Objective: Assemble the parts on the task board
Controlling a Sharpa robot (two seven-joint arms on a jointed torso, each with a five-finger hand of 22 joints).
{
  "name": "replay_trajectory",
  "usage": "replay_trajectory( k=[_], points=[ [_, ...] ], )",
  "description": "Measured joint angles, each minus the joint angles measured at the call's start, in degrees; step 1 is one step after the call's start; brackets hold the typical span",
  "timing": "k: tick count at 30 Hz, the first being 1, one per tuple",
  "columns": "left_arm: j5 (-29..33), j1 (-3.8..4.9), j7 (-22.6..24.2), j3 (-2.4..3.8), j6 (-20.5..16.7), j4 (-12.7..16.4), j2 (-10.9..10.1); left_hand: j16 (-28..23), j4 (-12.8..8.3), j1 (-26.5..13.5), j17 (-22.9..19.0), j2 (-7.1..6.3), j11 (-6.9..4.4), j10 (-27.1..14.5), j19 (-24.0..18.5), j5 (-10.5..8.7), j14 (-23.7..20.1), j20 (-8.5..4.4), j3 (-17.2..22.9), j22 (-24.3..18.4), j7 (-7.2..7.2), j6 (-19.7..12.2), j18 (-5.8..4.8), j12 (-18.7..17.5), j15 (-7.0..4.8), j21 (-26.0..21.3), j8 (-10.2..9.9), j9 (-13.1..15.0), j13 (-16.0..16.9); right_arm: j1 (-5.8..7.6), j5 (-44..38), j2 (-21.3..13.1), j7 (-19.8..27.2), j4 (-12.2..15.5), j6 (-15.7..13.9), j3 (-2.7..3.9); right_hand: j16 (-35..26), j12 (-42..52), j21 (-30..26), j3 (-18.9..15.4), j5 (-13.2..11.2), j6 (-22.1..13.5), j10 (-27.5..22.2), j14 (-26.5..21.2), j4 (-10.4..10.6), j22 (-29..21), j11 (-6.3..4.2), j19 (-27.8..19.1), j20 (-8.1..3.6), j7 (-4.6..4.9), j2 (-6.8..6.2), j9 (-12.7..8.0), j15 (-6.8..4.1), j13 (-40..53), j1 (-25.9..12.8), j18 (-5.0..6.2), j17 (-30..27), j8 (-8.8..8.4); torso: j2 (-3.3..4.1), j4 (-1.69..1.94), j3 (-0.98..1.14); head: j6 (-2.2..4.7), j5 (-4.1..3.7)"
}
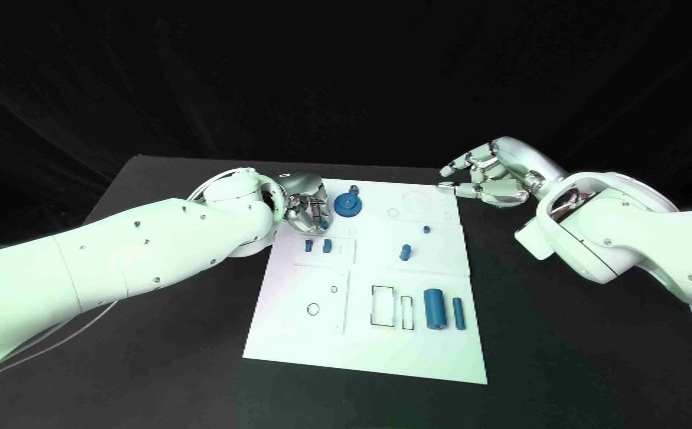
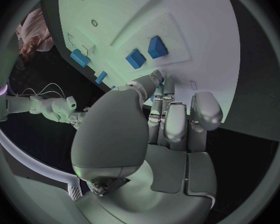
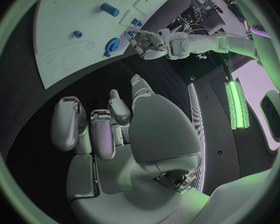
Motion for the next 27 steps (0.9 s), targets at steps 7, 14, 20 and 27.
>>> replay_trajectory(
  k=[7,14,20,27],
  points=[
    [-0.1,-0.06,-0.2,-0.08,0.3,0.0,0.0,0.0,0.0,-0.3,0.1,-0.28,0.21,0.2,-0.2,0.0,0.0,0.18,0.0,-0.1,0.36,-1.4,0.0,-0.4,0.0,-0.2,-1.3,-0.5,0.1,0.0,0.0,0.0,0.0,0.0,0.0,0.0,0.0,0.0,0.0,0.0,0.0,0.0,0.0,0.1,0.0,0.0,0.0,0.0,0.0,0.0,0.0,0.0,-0.08,0.0,0.0,0.0,0.0,0.0,-0.02,0.02,0.0,0.07,0.04],
    [-0.1,-0.07,-0.3,-0.09,0.5,0.0,-0.1,0.0,0.0,-0.6,-0.2,-0.65,0.6,0.6,-0.2,0.0,-0.2,0.18,0.0,-0.1,0.79,-3.2,0.0,-0.7,0.22,-0.3,-2.6,-1.0,0.3,0.0,0.0,0.0,0.0,-0.1,0.0,0.0,-0.2,0.0,-0.1,0.0,0.0,0.0,0.0,0.1,0.0,0.0,0.0,0.0,0.0,0.0,0.0,0.0,-0.08,-0.3,0.0,0.0,0.0,0.0,-0.02,0.01,-0.01,0.09,0.08],
    [0.0,-0.07,-0.5,-0.09,0.6,0.0,-0.2,0.0,0.0,-0.6,-0.5,-0.65,0.61,0.6,-0.4,0.0,-0.2,0.38,0.0,-0.2,1.0,-4.1,0.0,-1.0,0.22,-0.3,-2.7,-1.4,0.3,0.0,0.0,0.0,0.0,-0.2,0.0,0.0,-1.8,-3.7,-2.6,-0.2,0.0,-0.2,-2.5,0.1,0.1,0.0,0.14,-1.4,-0.07,-0.22,0.0,0.0,-0.08,-3.9,0.0,0.0,0.0,0.0,0.0,-0.01,-0.02,0.12,0.05],
    [0.0,-0.08,-0.8,-0.09,0.6,0.0,-0.8,0.0,0.0,-0.6,-0.7,-0.64,0.82,0.8,-0.4,0.0,-0.4,0.38,0.0,-0.2,1.3,-5.0,0.0,-1.3,0.42,-0.3,-2.8,-1.7,0.4,-0.01,-0.2,0.1,-0.6,-0.7,0.3,0.0,-7.7,-23.7,-10.3,-0.4,-0.3,-0.6,-14.3,0.1,0.1,-4.3,0.16,-4.3,-0.21,-0.22,1.08,0.1,-0.07,-22.6,1.2,1.77,-5.0,0.05,0.01,-0.02,-0.02,0.13,0.01]
  ],
)
